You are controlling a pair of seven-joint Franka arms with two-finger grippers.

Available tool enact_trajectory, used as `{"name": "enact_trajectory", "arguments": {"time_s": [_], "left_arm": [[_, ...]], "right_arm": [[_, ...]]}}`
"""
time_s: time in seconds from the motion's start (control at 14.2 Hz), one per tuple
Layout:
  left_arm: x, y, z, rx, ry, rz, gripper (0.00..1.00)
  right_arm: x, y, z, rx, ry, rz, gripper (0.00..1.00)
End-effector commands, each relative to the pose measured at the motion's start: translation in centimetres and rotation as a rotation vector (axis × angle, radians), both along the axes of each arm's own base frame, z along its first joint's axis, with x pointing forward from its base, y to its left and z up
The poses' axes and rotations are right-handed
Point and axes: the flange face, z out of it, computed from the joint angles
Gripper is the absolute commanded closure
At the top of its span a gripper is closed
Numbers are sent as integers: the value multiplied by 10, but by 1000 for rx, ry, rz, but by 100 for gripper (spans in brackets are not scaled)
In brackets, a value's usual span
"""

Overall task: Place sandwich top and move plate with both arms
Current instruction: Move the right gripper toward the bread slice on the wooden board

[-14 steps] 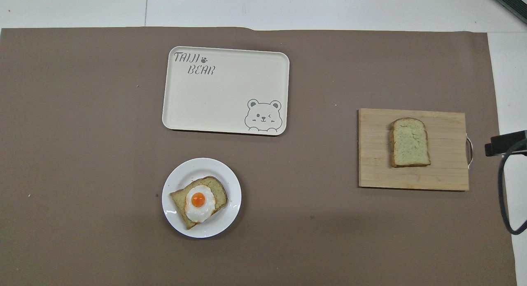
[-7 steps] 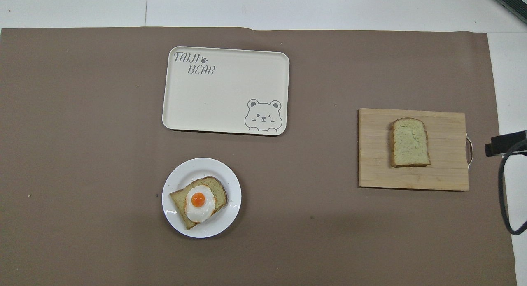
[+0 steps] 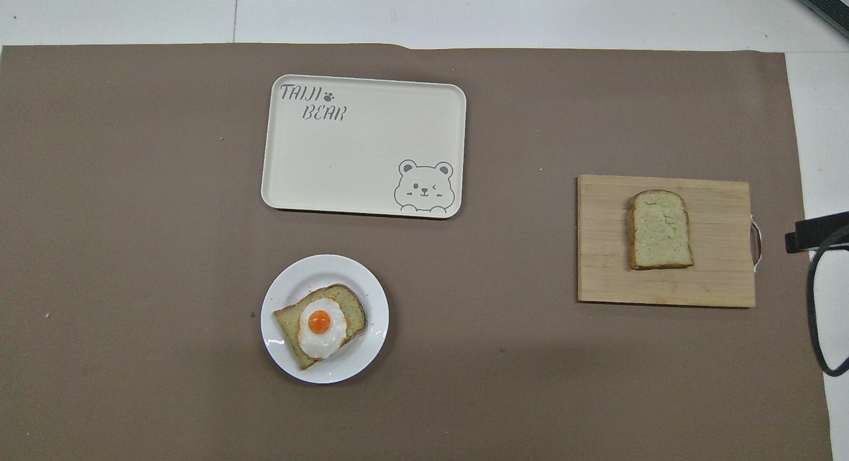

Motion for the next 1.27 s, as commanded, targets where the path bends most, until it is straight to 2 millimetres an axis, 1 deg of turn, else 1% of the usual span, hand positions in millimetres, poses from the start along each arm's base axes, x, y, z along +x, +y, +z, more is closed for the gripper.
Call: {"name": "enact_trajectory", "arguments": {"time_s": [0.0,0.35,0.56,0.71,0.78,0.92,0.99,1.2], "left_arm": [[-9,-1,-1,6,7,1,0],[-9,-1,-1,6,8,1,0],[-9,-2,-1,6,10,1,0],[-10,-4,0,6,8,-2,0],[-10,-4,0,6,8,-2,0],[-10,-5,0,2,7,2,0],[-9,-4,-1,0,8,3,0],[-10,-5,0,0,6,0,0]], "right_arm": [[-3,-3,-11,1,-33,28,0],[6,-6,-55,6,-21,25,0],[16,-6,-85,4,-45,36,0],[26,-8,-110,1,-43,59,0],[31,-9,-116,-1,-48,65,0],[41,-15,-131,34,-50,40,0],[45,-22,-141,39,-45,37,0],[67,-46,-185,76,-47,48,0]]}}
